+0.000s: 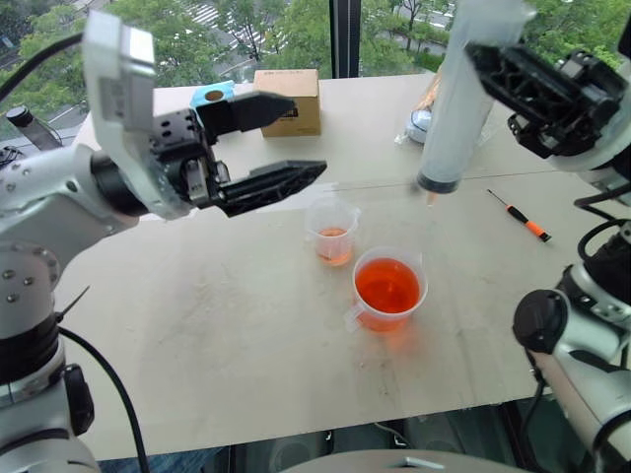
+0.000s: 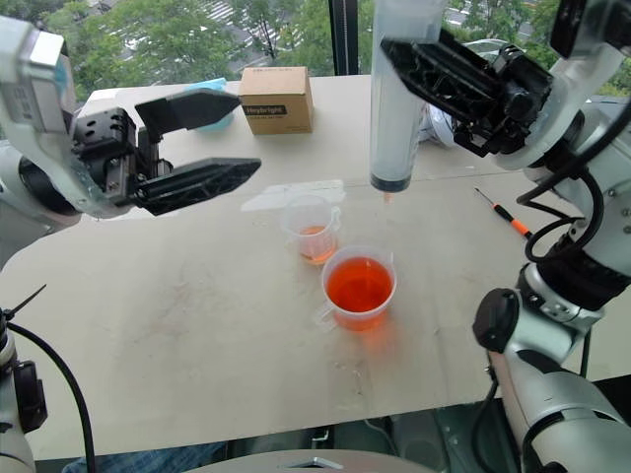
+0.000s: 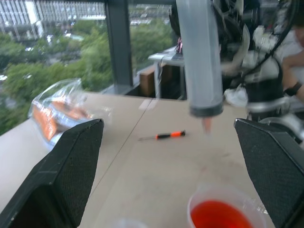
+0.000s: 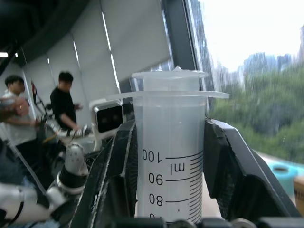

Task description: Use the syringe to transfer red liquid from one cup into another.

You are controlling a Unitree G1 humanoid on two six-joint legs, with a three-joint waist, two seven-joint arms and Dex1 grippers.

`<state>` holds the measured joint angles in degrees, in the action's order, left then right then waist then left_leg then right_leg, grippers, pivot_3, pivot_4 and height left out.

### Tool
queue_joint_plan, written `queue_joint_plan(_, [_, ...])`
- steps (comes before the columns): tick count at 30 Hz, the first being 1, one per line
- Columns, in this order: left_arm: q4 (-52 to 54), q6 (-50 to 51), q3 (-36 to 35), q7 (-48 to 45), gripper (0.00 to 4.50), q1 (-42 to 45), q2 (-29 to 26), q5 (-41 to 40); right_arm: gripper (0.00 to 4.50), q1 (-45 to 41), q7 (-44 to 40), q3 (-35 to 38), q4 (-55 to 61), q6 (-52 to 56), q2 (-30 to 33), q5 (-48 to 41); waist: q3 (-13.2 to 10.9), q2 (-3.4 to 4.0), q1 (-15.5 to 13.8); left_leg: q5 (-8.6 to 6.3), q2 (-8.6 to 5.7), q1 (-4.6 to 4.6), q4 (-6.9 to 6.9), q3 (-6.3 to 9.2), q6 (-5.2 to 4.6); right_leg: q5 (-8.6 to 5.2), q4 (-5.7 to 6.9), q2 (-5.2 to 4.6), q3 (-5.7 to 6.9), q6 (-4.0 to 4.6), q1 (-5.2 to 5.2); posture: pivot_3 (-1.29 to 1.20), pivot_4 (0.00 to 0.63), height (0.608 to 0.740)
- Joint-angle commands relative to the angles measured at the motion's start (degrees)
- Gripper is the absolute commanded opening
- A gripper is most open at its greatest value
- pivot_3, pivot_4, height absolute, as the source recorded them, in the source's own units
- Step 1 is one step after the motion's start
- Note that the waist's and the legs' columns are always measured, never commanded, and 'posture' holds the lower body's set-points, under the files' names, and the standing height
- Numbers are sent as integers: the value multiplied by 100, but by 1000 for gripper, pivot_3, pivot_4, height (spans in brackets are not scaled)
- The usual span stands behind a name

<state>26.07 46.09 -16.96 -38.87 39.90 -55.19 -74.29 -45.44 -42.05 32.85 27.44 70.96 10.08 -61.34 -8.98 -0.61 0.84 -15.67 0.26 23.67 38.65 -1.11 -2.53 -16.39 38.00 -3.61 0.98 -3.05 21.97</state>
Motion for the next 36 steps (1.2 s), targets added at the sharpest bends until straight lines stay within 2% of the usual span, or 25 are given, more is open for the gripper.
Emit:
queue_joint_plan(1, [-27,6,155,-433,4500,160,-2,91,1418,704,133,-535,560,-693,42,-39,-3,18,7,1,-7,0,-3,-15,-1,0,3,-2,-6,-1,12,0,150,740])
queue_joint_plan(4, [-58,2,265,-692,4500,166,30,184,1418,1339,-162,-1053,728,-1502,160,388,-4,17,22,1,-11,-5,3,-28,-2,0,1,0,-17,-3,18,0,150,740])
queue_joint_plan(8, [-110,5,430,-908,4500,261,123,279,1418,1781,-451,-1665,668,-2362,342,857,-4,17,23,3,-4,-10,3,-25,1,-1,4,9,-18,-2,19,0,150,740])
queue_joint_plan(17, [0,-250,1118,-1347,4500,317,649,1157,1418,2739,-1333,-2873,269,-4465,693,2234,-4,14,-7,3,-7,-4,11,-24,1,-1,0,8,-19,-2,17,0,150,740])
queue_joint_plan(25, [-82,-529,1704,-1708,4500,470,1122,1945,1418,2837,-1347,-3198,4,-5219,751,2524,-4,13,-10,3,-4,-5,15,-22,1,-1,2,9,-19,-2,17,0,150,740])
queue_joint_plan(32, [-233,-635,1951,-2004,4500,535,1479,2320,1418,2866,-1231,-3291,-72,-5414,791,2519,-4,13,-14,3,-4,-3,18,-18,1,-1,3,8,-19,-2,16,0,150,740])
queue_joint_plan(33, [-267,-649,1964,-2031,3977,545,1517,2357,1418,2868,-1214,-3293,-74,-5425,797,2514,-4,13,-13,3,-4,-3,19,-18,1,-1,3,8,-19,-2,16,0,150,740])
queue_joint_plan(34, [-292,-657,1970,-2054,3732,552,1547,2387,1418,2870,-1201,-3297,-76,-5435,802,2508,-4,13,-13,3,-4,-3,19,-18,1,-1,3,8,-19,-2,15,0,150,740])
queue_joint_plan(36, [-339,-680,1993,-2122,2801,560,1568,2498,1418,2872,-1180,-3297,-73,-5446,822,2498,-4,13,-11,3,-4,-3,20,-18,1,-1,3,8,-19,-2,15,0,150,740])
